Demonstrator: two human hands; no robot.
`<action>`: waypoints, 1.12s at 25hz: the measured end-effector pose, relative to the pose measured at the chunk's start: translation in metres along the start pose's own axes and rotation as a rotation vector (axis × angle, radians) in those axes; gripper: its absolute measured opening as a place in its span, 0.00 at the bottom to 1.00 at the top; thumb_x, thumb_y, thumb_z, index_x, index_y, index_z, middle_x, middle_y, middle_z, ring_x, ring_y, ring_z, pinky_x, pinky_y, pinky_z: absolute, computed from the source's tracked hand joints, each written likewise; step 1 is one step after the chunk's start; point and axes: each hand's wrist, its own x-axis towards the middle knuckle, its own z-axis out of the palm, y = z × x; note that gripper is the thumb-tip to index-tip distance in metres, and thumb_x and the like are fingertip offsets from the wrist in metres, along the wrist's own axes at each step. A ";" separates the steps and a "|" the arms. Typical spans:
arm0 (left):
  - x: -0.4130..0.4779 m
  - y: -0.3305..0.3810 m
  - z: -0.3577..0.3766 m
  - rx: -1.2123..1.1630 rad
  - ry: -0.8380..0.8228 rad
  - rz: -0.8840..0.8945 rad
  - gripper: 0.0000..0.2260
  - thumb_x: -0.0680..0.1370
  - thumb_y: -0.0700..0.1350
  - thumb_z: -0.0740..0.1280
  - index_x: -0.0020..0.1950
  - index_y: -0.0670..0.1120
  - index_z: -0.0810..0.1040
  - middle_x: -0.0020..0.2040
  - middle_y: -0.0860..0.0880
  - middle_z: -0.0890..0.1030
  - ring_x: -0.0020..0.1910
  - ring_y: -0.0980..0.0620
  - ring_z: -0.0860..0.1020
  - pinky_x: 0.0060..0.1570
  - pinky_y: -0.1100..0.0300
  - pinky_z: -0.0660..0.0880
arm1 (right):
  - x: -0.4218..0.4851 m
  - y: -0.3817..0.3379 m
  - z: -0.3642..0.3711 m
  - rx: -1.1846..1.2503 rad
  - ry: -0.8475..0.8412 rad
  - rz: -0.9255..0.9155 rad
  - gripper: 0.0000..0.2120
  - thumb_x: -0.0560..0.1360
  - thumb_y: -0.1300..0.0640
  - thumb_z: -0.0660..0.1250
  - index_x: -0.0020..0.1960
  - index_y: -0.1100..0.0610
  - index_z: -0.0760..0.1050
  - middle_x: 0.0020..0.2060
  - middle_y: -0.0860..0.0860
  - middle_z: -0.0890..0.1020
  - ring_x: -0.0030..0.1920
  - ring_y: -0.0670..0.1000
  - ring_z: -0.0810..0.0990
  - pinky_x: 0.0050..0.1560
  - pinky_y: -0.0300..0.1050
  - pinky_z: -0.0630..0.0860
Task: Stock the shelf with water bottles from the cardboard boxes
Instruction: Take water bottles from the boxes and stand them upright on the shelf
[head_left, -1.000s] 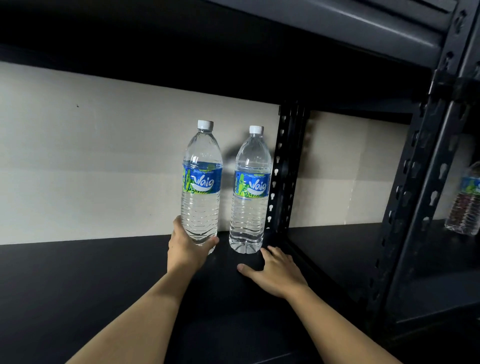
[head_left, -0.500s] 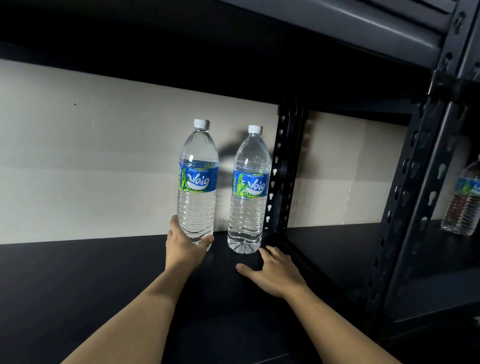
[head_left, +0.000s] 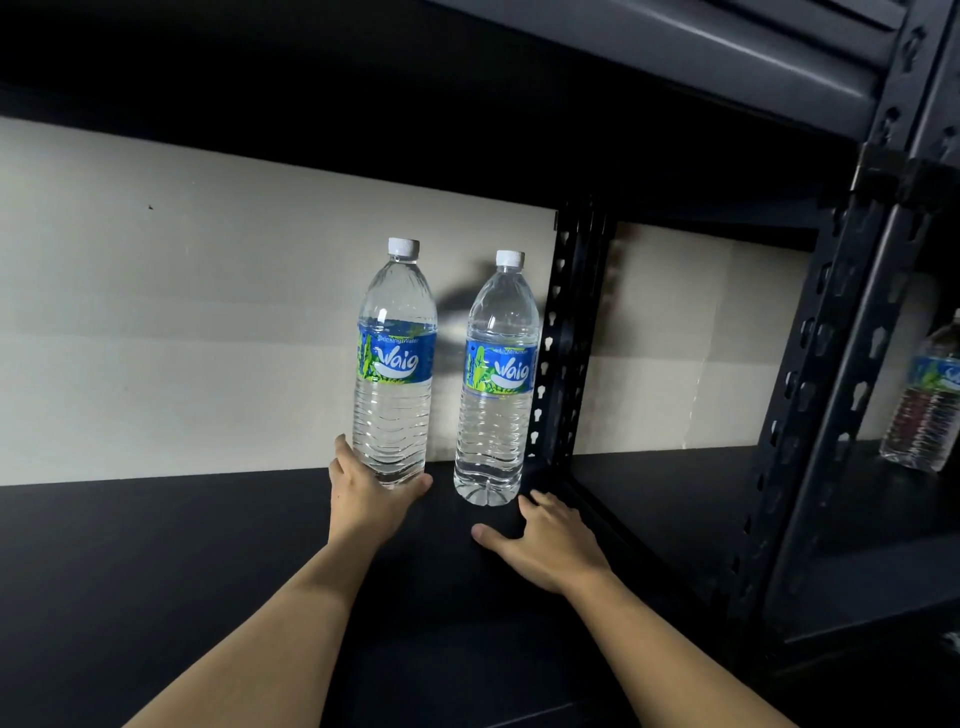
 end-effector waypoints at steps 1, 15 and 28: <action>-0.004 0.002 -0.003 0.006 -0.020 -0.023 0.56 0.66 0.47 0.81 0.80 0.42 0.45 0.77 0.41 0.56 0.76 0.42 0.59 0.72 0.50 0.61 | -0.001 -0.001 0.000 0.003 0.011 -0.005 0.45 0.73 0.27 0.57 0.78 0.57 0.60 0.78 0.52 0.59 0.78 0.54 0.55 0.75 0.50 0.54; -0.202 0.001 -0.134 0.056 -0.156 0.016 0.10 0.76 0.41 0.71 0.57 0.50 0.81 0.52 0.56 0.83 0.57 0.58 0.79 0.61 0.62 0.74 | -0.134 -0.038 0.013 0.117 0.136 -0.181 0.20 0.82 0.52 0.56 0.72 0.56 0.71 0.72 0.52 0.71 0.73 0.53 0.66 0.72 0.49 0.60; -0.423 -0.188 -0.167 0.225 0.006 -0.807 0.21 0.76 0.45 0.67 0.68 0.42 0.70 0.61 0.45 0.78 0.64 0.44 0.75 0.59 0.58 0.71 | -0.334 -0.076 0.148 0.081 -0.515 -0.317 0.21 0.77 0.43 0.62 0.69 0.44 0.69 0.63 0.47 0.77 0.60 0.53 0.78 0.58 0.50 0.75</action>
